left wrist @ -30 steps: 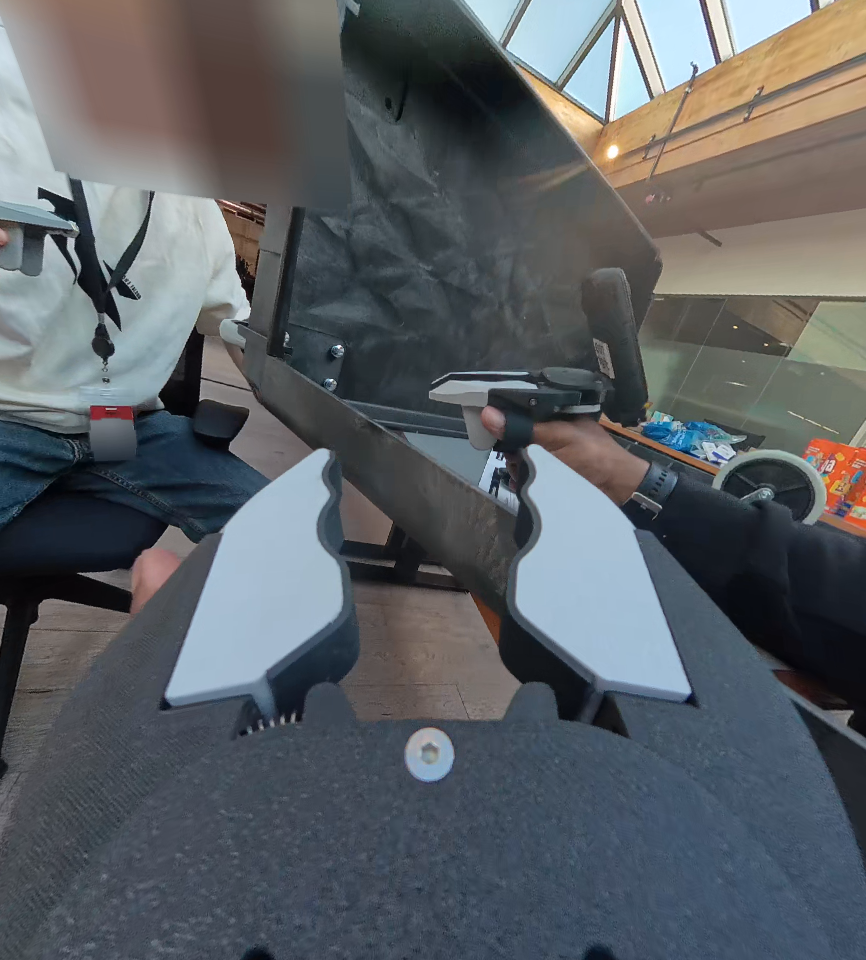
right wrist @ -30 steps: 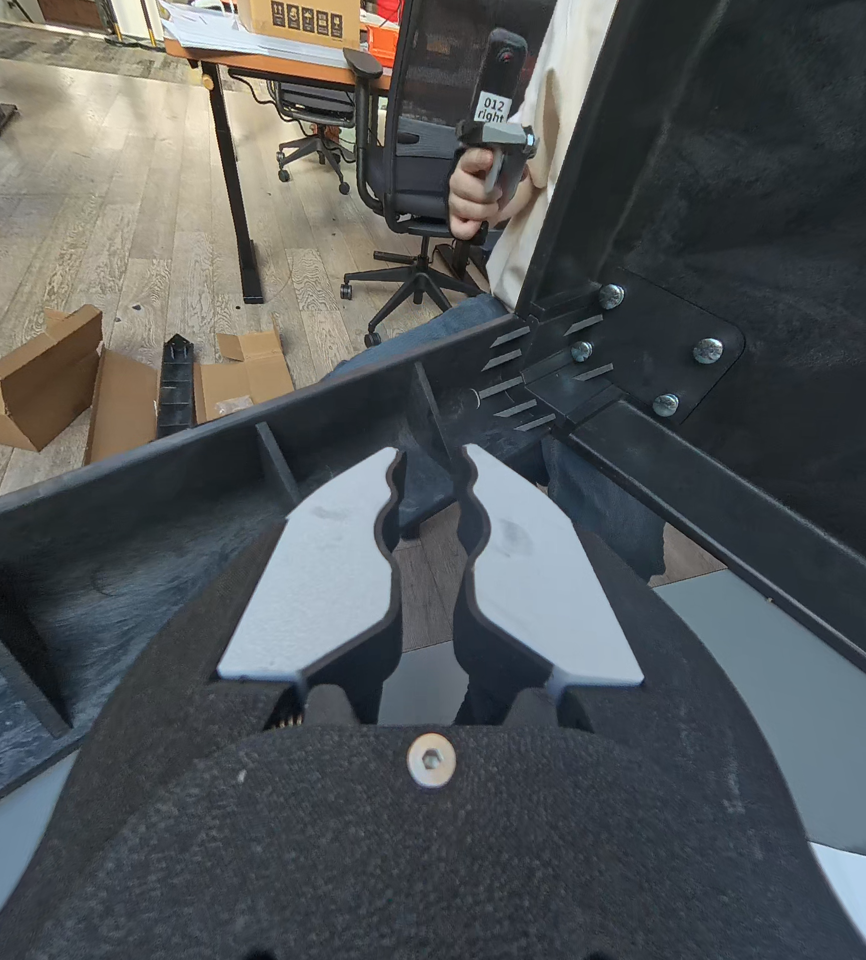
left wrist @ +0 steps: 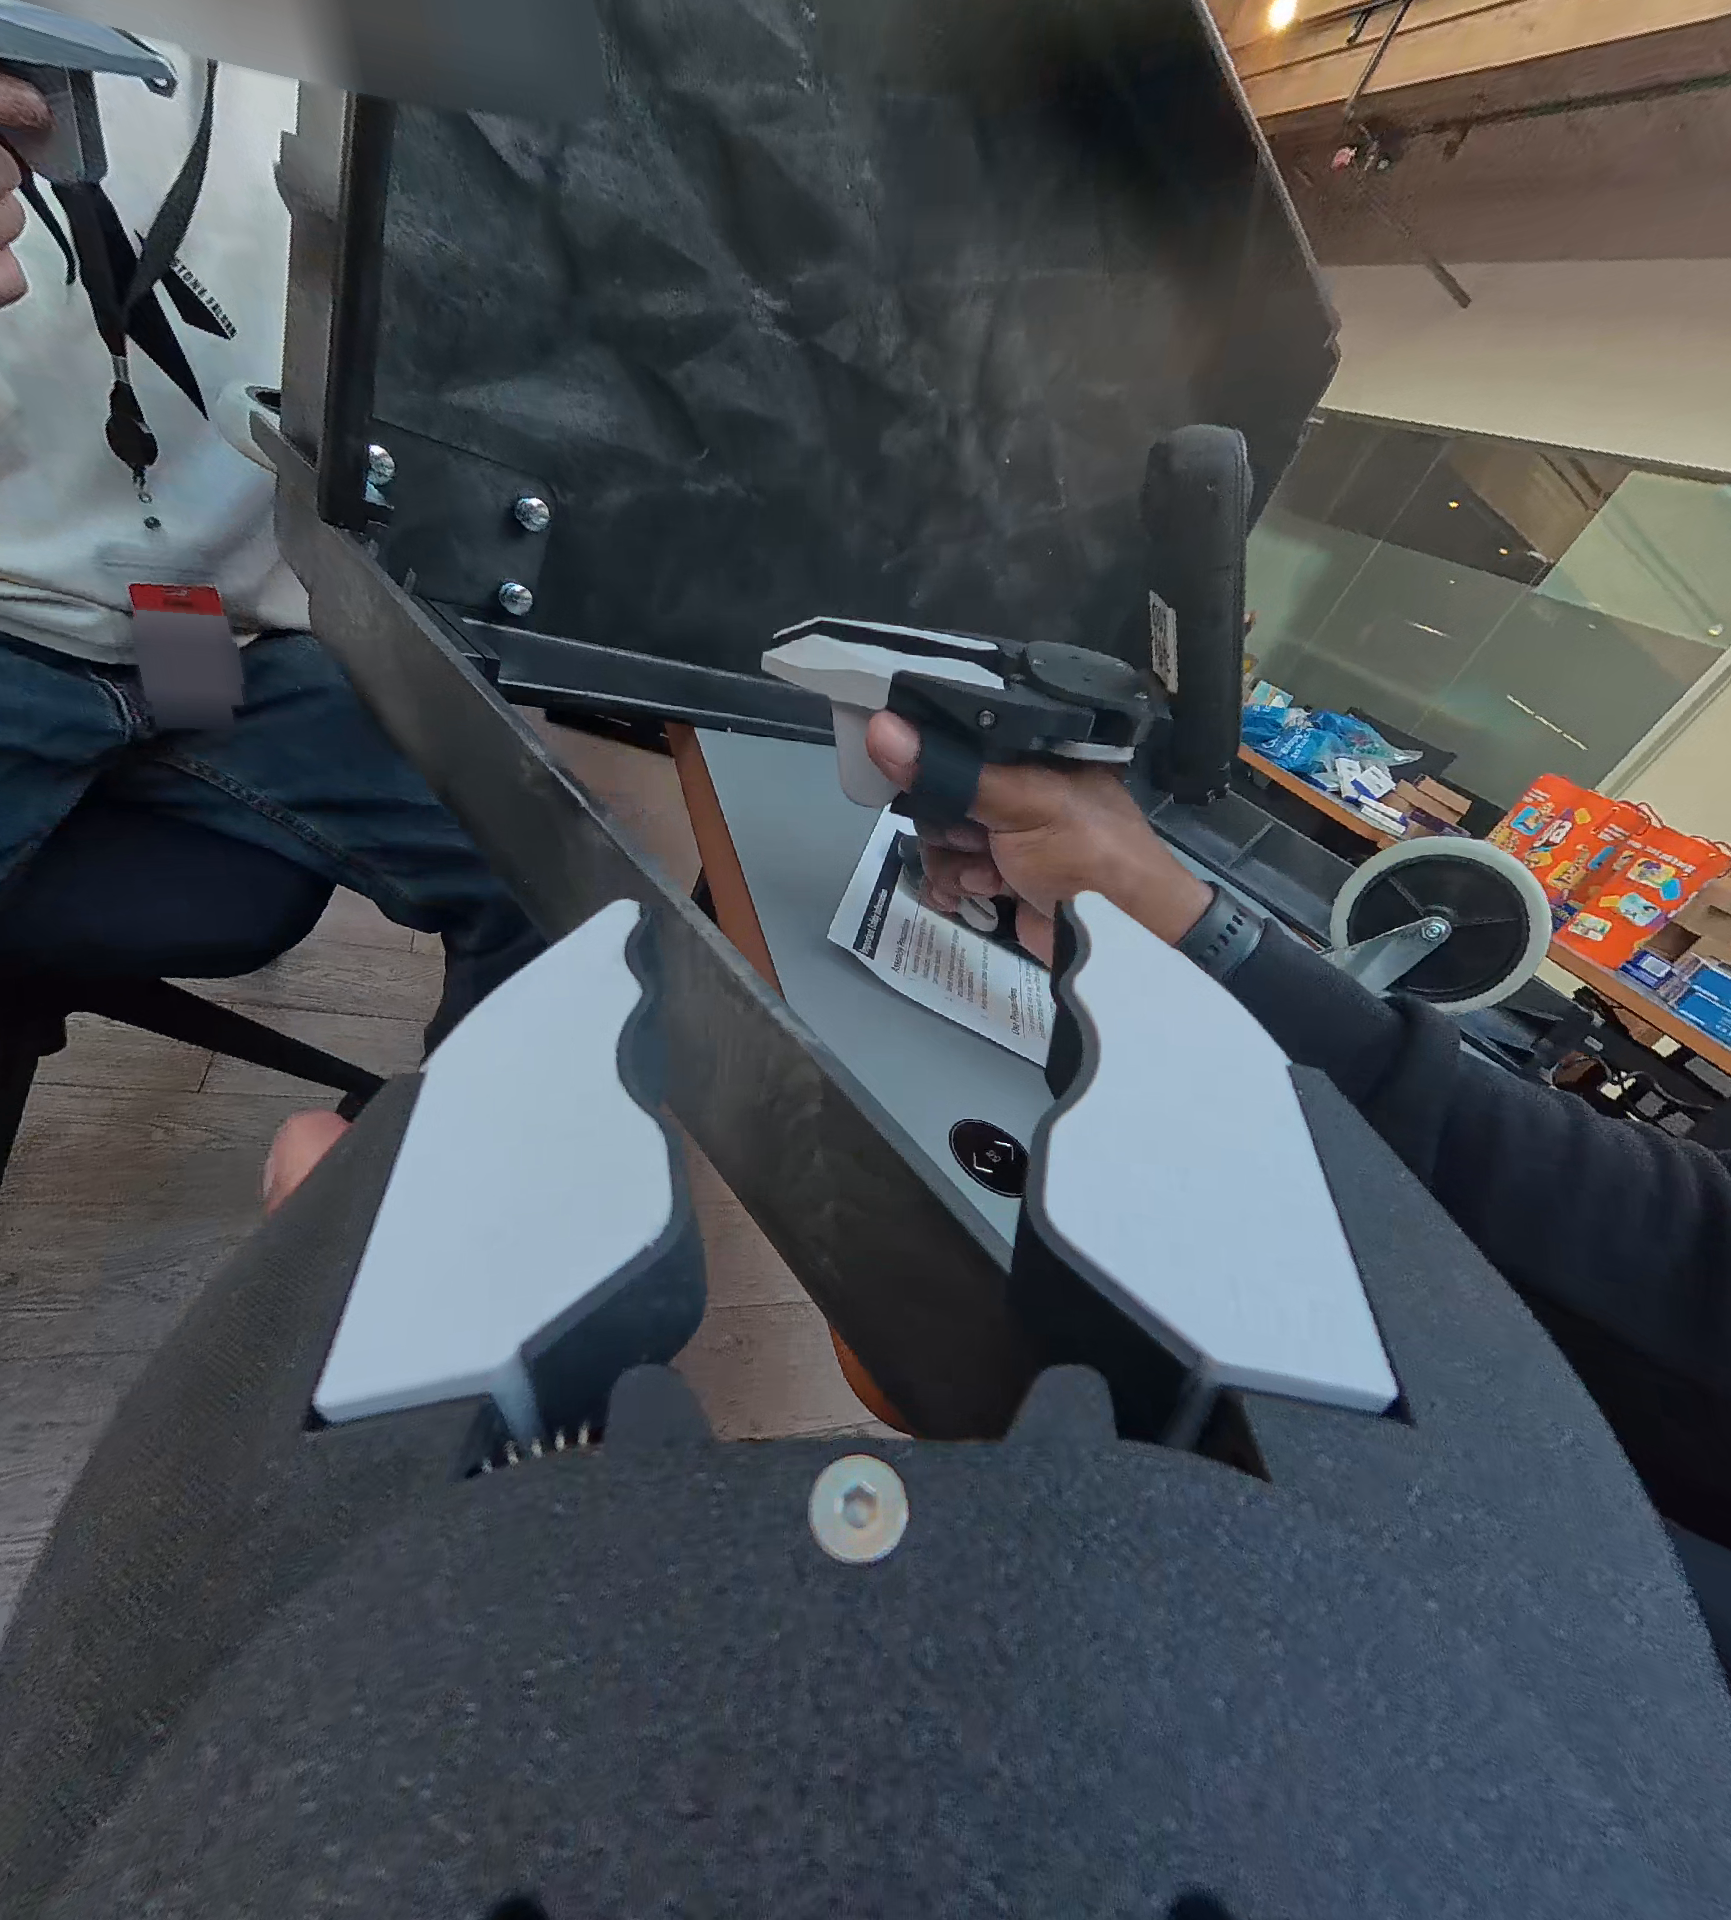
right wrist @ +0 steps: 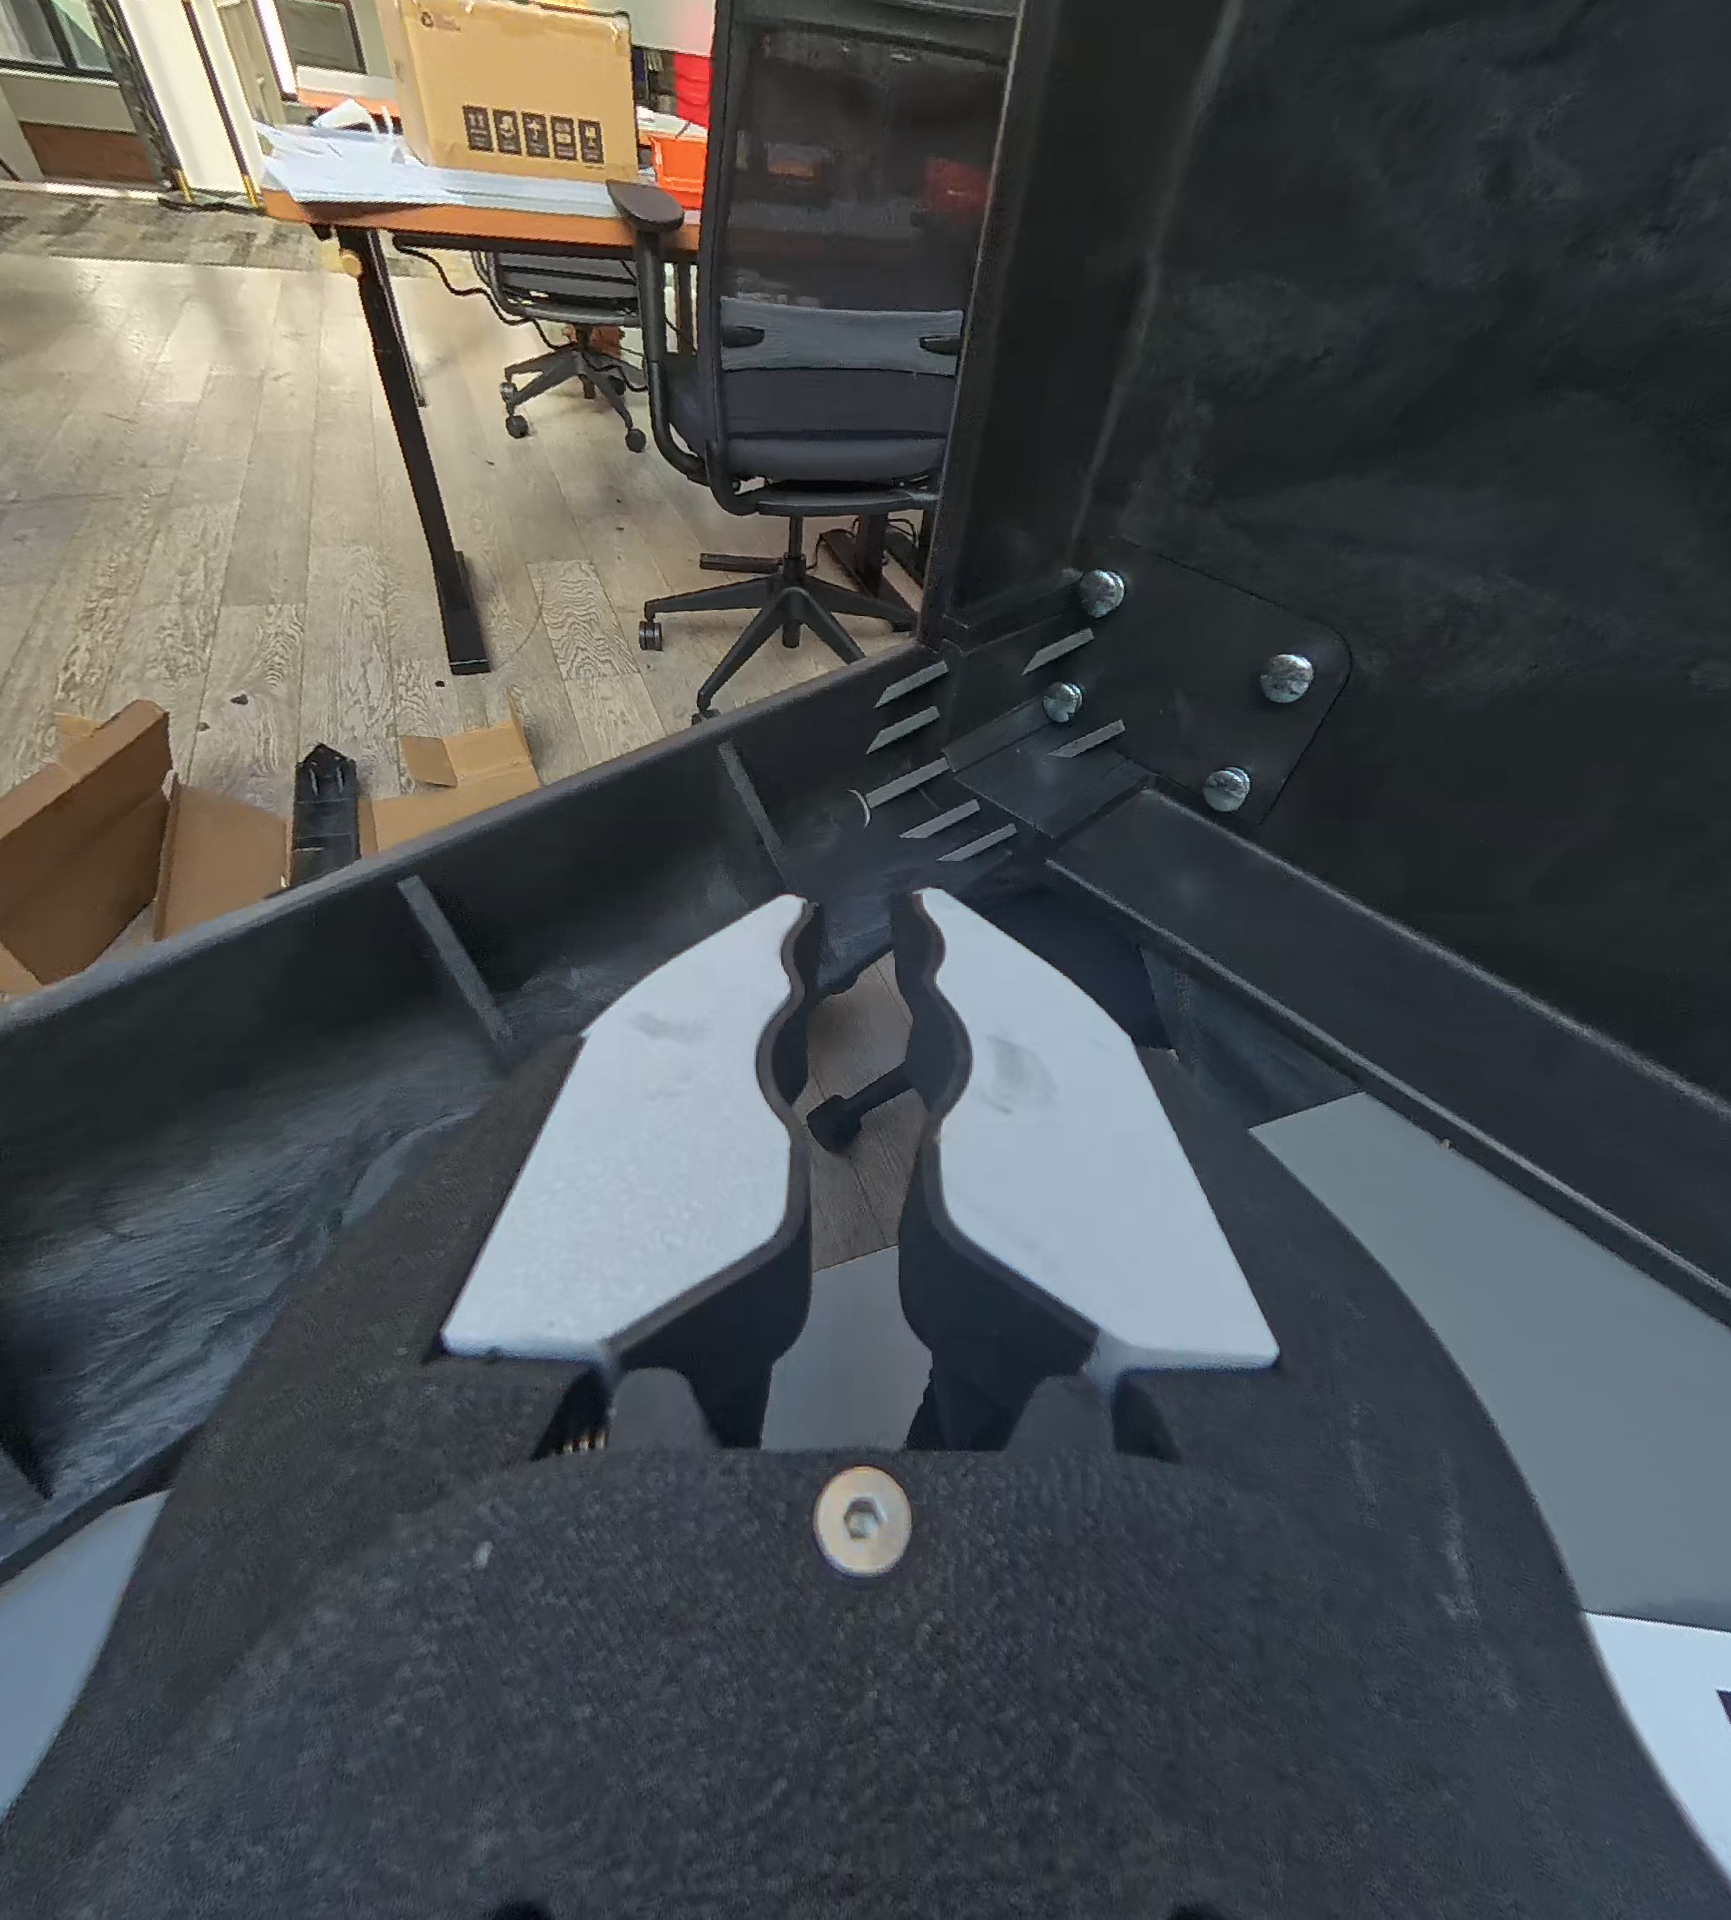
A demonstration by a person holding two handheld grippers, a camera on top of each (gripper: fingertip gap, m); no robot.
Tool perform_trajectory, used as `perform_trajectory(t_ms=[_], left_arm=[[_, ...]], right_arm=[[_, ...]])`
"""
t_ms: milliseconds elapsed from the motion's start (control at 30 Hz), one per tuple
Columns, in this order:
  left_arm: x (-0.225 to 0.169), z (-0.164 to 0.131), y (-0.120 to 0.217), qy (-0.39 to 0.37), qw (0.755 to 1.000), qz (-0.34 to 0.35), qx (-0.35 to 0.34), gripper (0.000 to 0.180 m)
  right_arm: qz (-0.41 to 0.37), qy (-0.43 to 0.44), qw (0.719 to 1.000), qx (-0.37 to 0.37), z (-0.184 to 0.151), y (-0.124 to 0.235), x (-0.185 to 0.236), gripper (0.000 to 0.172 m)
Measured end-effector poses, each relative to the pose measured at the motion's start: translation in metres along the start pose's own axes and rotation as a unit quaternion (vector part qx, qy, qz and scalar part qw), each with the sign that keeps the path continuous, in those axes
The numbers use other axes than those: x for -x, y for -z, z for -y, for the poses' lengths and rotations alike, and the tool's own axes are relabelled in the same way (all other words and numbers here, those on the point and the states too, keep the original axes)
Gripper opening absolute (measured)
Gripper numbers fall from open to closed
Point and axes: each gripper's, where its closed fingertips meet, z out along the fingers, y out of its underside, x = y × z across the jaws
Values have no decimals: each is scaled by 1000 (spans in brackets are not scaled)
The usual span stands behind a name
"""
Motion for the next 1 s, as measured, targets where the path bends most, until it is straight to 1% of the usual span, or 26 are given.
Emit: perform_trajectory(t_ms=[133, 267, 400, 467, 533, 633, 700, 733, 800, 833, 900, 967, 1000], left_arm=[[-4, -5, -1, 14, 1000, -8, 17, 72], [-9, -18, -6, 15, 999, -13, 43, 73], [-11, -24, -8, 21, 999, -21, 32, 73], [-10, -21, -5, 35, 999, -32, 7, 73], [-7, -17, -1, 44, 998, -45, -18, 72], [-1, -14, 2, 51, 996, -56, -39, 72], [2, -14, 5, 43, 996, -61, -46, 71], [3, -13, 8, 37, 996, -63, -51, 71], [6, -15, 15, 28, 996, -66, -56, 71], [9, -16, 19, 26, 996, -67, -60, 70], [17, -21, 28, 30, 995, -68, -65, 69], [26, -28, 36, 43, 995, -69, -63, 68], [31, -33, 39, 48, 995, -67, -61, 68]], right_arm=[[-23, -3, 999, 26, 8, -14, -26, 14], [-44, 18, 998, 34, 14, -42, -60, 14], [-63, 12, 997, 45, 11, -68, -88, 14], [-70, -8, 997, 32, 18, -74, -96, 14], [-78, -56, 995, 17, 27, -77, -103, 14], [-60, -136, 989, -23, 50, -72, -93, 14], [-53, -144, 988, -11, 55, -61, -76, 15], [-53, -139, 989, 10, 51, -52, -66, 15], [-62, -95, 991, 65, 36, -27, -46, 16], [-83, -63, 990, 99, 23, -10, -43, 16], [-135, 0, 978, 157, 0, 34, -51, 16], [-198, 29, 959, 199, -19, 86, -83, 18], [-228, 27, 950, 211, -28, 111, -106, 18]])
